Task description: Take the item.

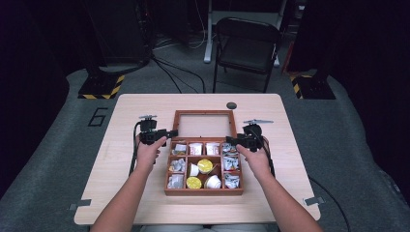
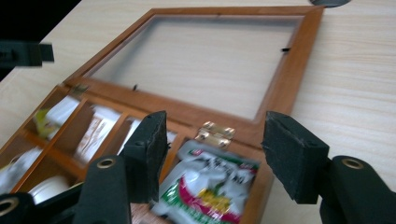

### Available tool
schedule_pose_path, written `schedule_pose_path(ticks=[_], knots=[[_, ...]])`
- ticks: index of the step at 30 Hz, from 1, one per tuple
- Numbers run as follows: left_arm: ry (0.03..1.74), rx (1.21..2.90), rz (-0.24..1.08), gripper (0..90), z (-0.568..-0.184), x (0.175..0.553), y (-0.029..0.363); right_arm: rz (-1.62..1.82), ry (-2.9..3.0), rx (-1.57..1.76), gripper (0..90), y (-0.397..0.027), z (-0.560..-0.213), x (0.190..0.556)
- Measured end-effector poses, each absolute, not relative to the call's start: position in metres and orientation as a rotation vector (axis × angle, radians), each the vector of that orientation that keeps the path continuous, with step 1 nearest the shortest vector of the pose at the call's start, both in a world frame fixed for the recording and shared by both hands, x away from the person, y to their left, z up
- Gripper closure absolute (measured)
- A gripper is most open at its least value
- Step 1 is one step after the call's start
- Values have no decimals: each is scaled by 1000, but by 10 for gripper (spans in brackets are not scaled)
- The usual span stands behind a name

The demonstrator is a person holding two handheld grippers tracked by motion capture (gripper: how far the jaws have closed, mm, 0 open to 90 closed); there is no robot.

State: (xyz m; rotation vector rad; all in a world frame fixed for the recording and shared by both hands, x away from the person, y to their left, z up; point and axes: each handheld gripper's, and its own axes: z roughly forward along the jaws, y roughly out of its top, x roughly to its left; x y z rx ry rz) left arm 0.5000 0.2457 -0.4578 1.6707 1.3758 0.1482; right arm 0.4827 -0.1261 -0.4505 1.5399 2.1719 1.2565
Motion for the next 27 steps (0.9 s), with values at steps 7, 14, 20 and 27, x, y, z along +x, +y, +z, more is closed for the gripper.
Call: schedule_pose_path(ticks=[7, 14, 20, 27], knots=[[1358, 1625, 154, 339, -447, 485, 252, 1230, 2215, 1410, 398, -118, -442, 465], [1330, 1661, 171, 344, -446, 474, 257, 1200, 2254, 1370, 413, -114, -445, 451], [1324, 1665, 173, 344, -443, 471, 259, 1208, 2286, 1306, 437, -106, -451, 441], [1296, 1716, 201, 341, -442, 466, 254, 1203, 2358, 1257, 438, -90, -457, 430]])
